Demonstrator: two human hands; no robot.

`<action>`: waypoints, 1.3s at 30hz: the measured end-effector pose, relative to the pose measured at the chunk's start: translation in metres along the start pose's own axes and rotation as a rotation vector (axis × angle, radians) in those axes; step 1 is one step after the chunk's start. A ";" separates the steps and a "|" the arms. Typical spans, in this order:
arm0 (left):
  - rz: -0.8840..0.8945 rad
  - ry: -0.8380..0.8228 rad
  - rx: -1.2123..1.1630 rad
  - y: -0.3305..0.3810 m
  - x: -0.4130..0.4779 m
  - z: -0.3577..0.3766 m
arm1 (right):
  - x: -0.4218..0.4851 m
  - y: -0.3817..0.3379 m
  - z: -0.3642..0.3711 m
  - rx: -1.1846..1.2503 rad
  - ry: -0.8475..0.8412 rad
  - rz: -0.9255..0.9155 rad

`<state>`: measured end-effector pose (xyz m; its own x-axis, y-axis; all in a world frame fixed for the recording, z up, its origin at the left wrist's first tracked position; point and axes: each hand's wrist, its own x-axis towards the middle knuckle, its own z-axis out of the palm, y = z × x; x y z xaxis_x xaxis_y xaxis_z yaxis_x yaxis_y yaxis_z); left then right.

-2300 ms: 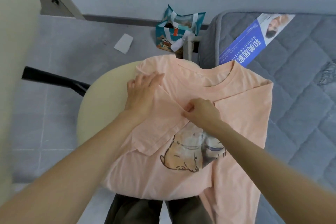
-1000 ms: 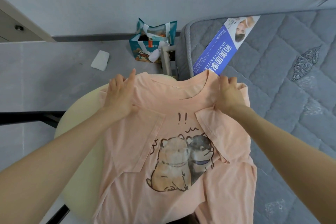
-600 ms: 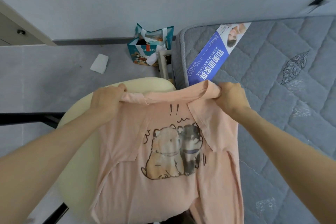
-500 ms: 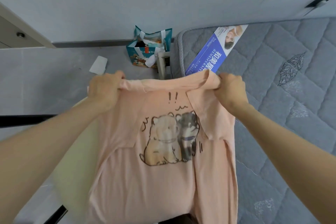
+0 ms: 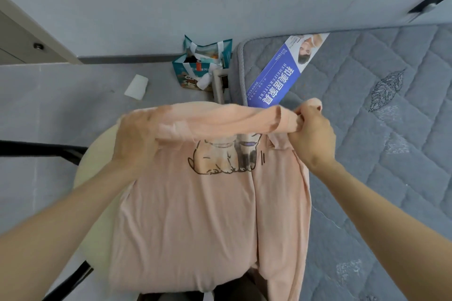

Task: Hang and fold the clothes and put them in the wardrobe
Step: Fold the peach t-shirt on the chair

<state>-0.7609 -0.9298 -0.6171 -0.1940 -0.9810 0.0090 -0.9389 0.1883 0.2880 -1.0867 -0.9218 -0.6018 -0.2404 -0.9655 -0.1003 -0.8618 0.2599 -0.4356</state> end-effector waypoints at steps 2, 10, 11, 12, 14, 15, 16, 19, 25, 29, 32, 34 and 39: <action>0.117 -0.068 0.025 0.000 -0.032 0.000 | -0.029 0.008 0.004 -0.046 -0.017 -0.002; 0.414 -0.218 0.135 -0.016 -0.115 0.012 | -0.124 0.039 0.031 -0.342 -0.333 0.123; 0.444 -0.248 0.143 -0.021 -0.120 0.013 | -0.132 0.041 0.033 -0.360 -0.373 0.137; 0.435 -0.308 0.159 -0.025 -0.125 0.012 | -0.138 0.043 0.034 -0.371 -0.405 0.144; 0.385 -0.418 0.151 -0.032 -0.130 0.012 | -0.149 0.044 0.035 -0.346 -0.430 0.124; 0.349 -0.451 0.131 -0.030 -0.130 0.011 | -0.153 0.043 0.035 -0.312 -0.400 0.095; 0.321 -0.460 0.107 -0.027 -0.128 0.008 | -0.156 0.040 0.036 -0.282 -0.355 0.061; 0.255 -0.395 0.003 -0.010 -0.116 0.004 | -0.153 0.025 0.037 -0.297 -0.249 -0.046; -0.040 -0.356 -0.085 0.005 -0.066 0.017 | -0.107 -0.007 0.038 -0.258 -0.283 -0.055; -0.084 -0.468 -0.034 0.008 -0.030 0.028 | -0.065 -0.021 0.043 -0.185 -0.339 -0.091; -0.134 -0.565 0.053 0.011 -0.014 0.040 | -0.042 -0.018 0.056 -0.152 -0.415 -0.009; -0.227 -0.613 0.094 0.013 -0.010 0.049 | -0.035 -0.007 0.064 -0.147 -0.457 0.176; -0.323 -0.626 0.153 0.019 -0.005 0.062 | -0.031 0.010 0.069 -0.123 -0.482 0.436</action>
<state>-0.7951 -0.9188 -0.6708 0.0168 -0.7862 -0.6177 -0.9973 -0.0572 0.0457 -1.0573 -0.8908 -0.6650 -0.3769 -0.6640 -0.6458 -0.7822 0.6016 -0.1620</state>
